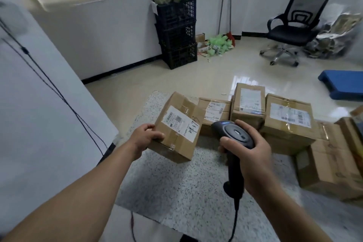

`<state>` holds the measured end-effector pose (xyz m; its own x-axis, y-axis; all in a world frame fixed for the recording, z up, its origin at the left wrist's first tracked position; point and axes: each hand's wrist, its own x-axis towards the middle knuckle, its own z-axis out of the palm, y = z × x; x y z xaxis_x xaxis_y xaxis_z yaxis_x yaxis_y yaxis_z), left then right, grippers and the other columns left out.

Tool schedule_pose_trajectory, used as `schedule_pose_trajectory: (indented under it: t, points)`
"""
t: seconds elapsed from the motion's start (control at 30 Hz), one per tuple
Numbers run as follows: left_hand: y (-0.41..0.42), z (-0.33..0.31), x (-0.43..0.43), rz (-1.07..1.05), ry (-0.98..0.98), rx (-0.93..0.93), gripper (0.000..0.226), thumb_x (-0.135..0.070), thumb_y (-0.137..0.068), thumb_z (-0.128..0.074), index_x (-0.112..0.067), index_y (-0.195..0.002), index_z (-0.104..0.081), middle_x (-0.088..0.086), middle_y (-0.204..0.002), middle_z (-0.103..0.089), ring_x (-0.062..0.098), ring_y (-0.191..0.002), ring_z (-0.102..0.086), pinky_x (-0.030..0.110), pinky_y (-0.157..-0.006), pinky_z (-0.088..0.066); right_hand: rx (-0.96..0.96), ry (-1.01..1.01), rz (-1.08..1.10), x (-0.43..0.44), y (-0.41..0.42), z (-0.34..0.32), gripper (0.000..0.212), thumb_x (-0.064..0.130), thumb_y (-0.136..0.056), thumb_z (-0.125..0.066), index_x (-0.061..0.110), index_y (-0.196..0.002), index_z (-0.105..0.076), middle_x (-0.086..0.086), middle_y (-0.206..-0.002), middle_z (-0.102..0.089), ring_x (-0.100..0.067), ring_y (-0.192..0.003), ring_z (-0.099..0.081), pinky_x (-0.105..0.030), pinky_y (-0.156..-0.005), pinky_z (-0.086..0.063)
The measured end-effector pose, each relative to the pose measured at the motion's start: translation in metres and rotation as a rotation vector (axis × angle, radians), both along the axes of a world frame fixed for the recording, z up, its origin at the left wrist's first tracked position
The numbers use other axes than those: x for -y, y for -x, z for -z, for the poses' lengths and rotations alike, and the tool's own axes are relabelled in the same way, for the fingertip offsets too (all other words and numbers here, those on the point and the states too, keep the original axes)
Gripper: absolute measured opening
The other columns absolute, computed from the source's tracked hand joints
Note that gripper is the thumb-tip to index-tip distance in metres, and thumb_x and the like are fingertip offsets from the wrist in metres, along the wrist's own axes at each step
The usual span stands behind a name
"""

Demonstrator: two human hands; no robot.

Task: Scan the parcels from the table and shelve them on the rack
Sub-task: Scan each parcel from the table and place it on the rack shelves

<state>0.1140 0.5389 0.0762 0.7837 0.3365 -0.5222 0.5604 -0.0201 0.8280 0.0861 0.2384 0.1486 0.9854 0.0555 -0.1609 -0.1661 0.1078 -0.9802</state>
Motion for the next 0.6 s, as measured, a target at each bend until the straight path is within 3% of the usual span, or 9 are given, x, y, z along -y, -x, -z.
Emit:
schedule_pose_trajectory:
  t: [0.1, 0.27, 0.4, 0.5, 0.6]
  points:
    - [0.039, 0.002, 0.015, -0.012, -0.074, -0.005, 0.055, -0.006, -0.076, -0.081, -0.013, -0.126, -0.059, 0.013, -0.115, -0.064, 0.021, -0.087, -0.060, 0.024, -0.060, -0.047, -0.007, -0.018, -0.048, 0.011, 0.022, 0.004, 0.059, 0.003, -0.078, -0.082, 0.028, -0.127, -0.060, -0.006, -0.103, -0.073, -0.029, -0.076, -0.073, -0.037, -0.058, -0.055]
    - [0.086, 0.019, 0.033, 0.062, -0.238, -0.064, 0.074, -0.016, -0.059, -0.091, -0.023, -0.124, -0.058, 0.009, -0.114, -0.064, 0.025, -0.096, -0.065, 0.034, -0.075, -0.058, -0.036, -0.036, -0.083, 0.023, 0.051, 0.014, 0.075, 0.020, -0.064, -0.085, 0.026, -0.134, -0.058, -0.009, -0.108, -0.073, -0.034, -0.081, -0.074, -0.034, -0.057, -0.054]
    - [0.102, 0.037, 0.045, 0.225, -0.499, -0.167, 0.092, -0.040, -0.044, -0.090, -0.035, -0.129, -0.055, 0.010, -0.123, -0.052, 0.024, -0.098, -0.059, 0.033, -0.083, -0.055, -0.048, -0.039, -0.085, 0.030, 0.063, 0.018, 0.075, 0.014, -0.068, -0.087, 0.021, -0.137, -0.058, -0.008, -0.105, -0.073, -0.034, -0.078, -0.073, -0.035, -0.057, -0.054]
    - [0.107, 0.048, 0.056, 0.339, -0.618, -0.232, 0.093, -0.038, -0.061, -0.090, -0.035, -0.142, -0.043, 0.009, -0.126, -0.038, 0.022, -0.099, -0.049, 0.029, -0.083, -0.043, -0.060, -0.023, -0.070, 0.035, 0.068, 0.021, 0.066, 0.002, -0.079, -0.081, 0.018, -0.138, -0.057, -0.009, -0.105, -0.072, -0.036, -0.080, -0.073, -0.038, -0.058, -0.054]
    - [0.102, 0.050, 0.060, 0.411, -0.731, -0.245, 0.093, -0.045, -0.063, -0.087, -0.031, -0.142, -0.040, 0.009, -0.124, -0.039, 0.024, -0.102, -0.051, 0.031, -0.087, -0.048, -0.073, -0.004, -0.058, 0.035, 0.072, 0.024, 0.066, 0.003, -0.080, -0.079, 0.020, -0.140, -0.056, -0.007, -0.108, -0.072, -0.038, -0.084, -0.073, -0.040, -0.061, -0.055]
